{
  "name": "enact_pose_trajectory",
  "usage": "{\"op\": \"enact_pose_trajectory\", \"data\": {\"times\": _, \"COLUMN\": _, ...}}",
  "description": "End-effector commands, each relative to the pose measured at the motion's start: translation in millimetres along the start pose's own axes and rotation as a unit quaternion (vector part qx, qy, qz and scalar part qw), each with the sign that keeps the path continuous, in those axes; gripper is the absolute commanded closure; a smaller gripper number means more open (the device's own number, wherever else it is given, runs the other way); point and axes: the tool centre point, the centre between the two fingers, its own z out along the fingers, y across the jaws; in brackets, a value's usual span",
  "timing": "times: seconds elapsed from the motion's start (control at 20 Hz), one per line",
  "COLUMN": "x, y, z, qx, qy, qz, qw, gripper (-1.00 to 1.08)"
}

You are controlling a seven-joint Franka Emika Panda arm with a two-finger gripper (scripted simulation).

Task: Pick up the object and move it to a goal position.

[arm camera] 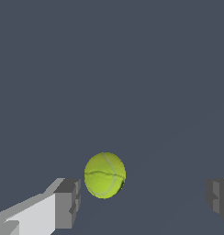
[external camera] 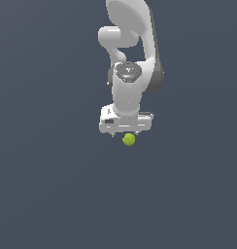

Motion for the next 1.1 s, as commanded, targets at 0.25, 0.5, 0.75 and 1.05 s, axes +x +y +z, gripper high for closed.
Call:
{"op": "enact_pose_trajectory", "data": {"times": 0.25, "x": 5, "y": -2, "z": -2, "qx": 0.008, "qy": 0.007, "qz": 0.013, "qw": 0.9999, "gripper": -0.92}}
{"op": "enact_pose_trajectory", "data": {"times": 0.5, "x": 8, "y": -3, "z": -3, "qx": 0.012, "qy": 0.011, "qz": 0.020, "qw": 0.9997, "gripper": -0.92}}
{"op": "enact_pose_trajectory", "data": {"times": 0.75, "x": 5, "y": -5, "z": 3, "qx": 0.010, "qy": 0.010, "qz": 0.012, "qw": 0.9998, "gripper": -0.92}}
{"op": "enact_pose_trajectory", "data": {"times": 1.05, "x": -10, "y": -14, "z": 24, "qx": 0.005, "qy": 0.008, "qz": -0.017, "qw": 0.9998, "gripper": -0.92}}
